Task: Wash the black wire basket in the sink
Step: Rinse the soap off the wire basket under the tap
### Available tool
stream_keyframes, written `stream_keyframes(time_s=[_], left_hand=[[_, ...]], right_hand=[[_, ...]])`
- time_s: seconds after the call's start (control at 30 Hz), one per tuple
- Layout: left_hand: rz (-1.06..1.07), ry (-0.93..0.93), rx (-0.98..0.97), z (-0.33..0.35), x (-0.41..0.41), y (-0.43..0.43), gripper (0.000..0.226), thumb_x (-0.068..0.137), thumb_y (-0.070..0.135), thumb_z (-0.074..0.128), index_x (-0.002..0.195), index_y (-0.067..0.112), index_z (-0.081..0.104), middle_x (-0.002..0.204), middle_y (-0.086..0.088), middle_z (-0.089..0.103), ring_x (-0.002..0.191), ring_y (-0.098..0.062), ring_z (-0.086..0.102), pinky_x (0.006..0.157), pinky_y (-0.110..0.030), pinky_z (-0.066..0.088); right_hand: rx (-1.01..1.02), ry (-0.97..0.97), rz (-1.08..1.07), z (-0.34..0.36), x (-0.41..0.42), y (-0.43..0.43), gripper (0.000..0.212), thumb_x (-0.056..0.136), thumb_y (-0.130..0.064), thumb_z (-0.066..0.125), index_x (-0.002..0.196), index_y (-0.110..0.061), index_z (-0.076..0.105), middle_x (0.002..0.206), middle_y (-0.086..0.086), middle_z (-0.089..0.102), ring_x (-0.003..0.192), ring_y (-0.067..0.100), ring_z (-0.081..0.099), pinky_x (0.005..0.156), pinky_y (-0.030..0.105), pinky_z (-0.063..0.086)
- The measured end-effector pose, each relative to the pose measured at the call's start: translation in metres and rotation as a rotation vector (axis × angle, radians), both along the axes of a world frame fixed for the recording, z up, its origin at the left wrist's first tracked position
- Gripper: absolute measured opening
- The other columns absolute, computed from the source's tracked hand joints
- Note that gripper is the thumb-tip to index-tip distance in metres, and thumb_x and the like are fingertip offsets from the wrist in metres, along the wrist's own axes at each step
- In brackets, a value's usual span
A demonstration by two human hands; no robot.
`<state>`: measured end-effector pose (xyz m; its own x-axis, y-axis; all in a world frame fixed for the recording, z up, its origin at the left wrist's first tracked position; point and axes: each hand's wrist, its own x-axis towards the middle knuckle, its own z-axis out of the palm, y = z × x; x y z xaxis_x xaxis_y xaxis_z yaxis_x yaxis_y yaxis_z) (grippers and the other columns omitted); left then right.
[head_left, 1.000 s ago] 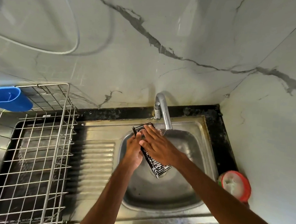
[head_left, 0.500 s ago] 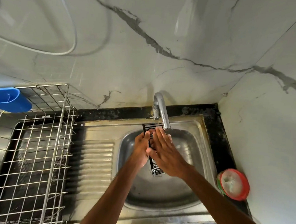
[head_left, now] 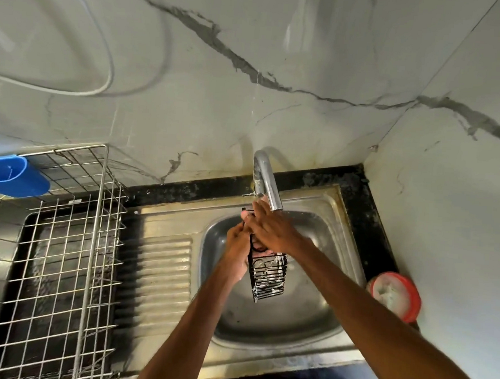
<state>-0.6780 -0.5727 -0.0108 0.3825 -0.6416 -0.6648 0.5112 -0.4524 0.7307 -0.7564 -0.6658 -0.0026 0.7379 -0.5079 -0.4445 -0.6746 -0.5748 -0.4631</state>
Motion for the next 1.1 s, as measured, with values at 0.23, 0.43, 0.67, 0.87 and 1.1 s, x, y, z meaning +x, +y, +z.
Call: stream_keyframes(time_s=[0.23,0.43,0.67,0.87,1.1], left_hand=[[0.01,-0.049,-0.132,-0.016,0.008,0.011,0.033,0.11,0.025,0.047,0.125,0.001,0.064,0.11,-0.015,0.075,0.11,-0.034,0.071,0.091,-0.04,0.058],[0.047,-0.057,-0.036,-0.003,-0.002,0.008,0.039,0.112,0.029,0.04,0.114,0.003,0.07,0.097,-0.019,0.078,0.085,-0.032,0.078,0.068,-0.038,0.065],[0.162,-0.213,-0.075,-0.011,-0.002,0.009,0.04,0.112,0.031,0.043,0.103,0.006,0.073,0.088,-0.007,0.08,0.08,-0.019,0.078,0.064,-0.028,0.061],[0.138,-0.299,-0.104,-0.01,-0.014,0.012,0.041,0.111,0.031,0.044,0.106,0.001,0.072,0.093,-0.014,0.078,0.084,-0.025,0.078,0.068,-0.033,0.063],[0.065,-0.228,-0.053,0.002,-0.019,0.015,0.041,0.113,0.025,0.036,0.101,0.006,0.069,0.083,-0.008,0.079,0.074,-0.025,0.077,0.057,-0.027,0.06]], right_hand=[[-0.068,-0.161,0.095,-0.004,-0.024,0.042,0.079,0.101,-0.063,0.004,0.158,-0.011,-0.012,0.165,0.005,-0.022,0.151,0.015,-0.024,0.123,0.035,-0.013],[0.14,-0.043,-0.19,-0.011,0.0,-0.007,0.077,0.101,-0.066,0.011,0.161,-0.018,0.008,0.164,0.021,0.019,0.149,0.037,0.027,0.119,0.054,0.026],[0.047,-0.267,-0.067,-0.004,-0.043,0.071,0.087,0.096,-0.072,0.003,0.158,-0.014,-0.018,0.164,0.001,-0.028,0.15,0.009,-0.028,0.124,0.035,-0.007],[0.084,-0.243,-0.041,0.0,-0.055,0.073,0.095,0.091,-0.078,0.001,0.156,-0.013,-0.022,0.163,0.002,-0.032,0.148,0.008,-0.031,0.122,0.033,-0.012],[0.059,-0.123,-0.119,-0.01,-0.004,0.002,0.068,0.105,-0.056,0.021,0.153,-0.009,0.034,0.156,0.02,0.037,0.143,0.035,0.037,0.118,0.052,0.03]])
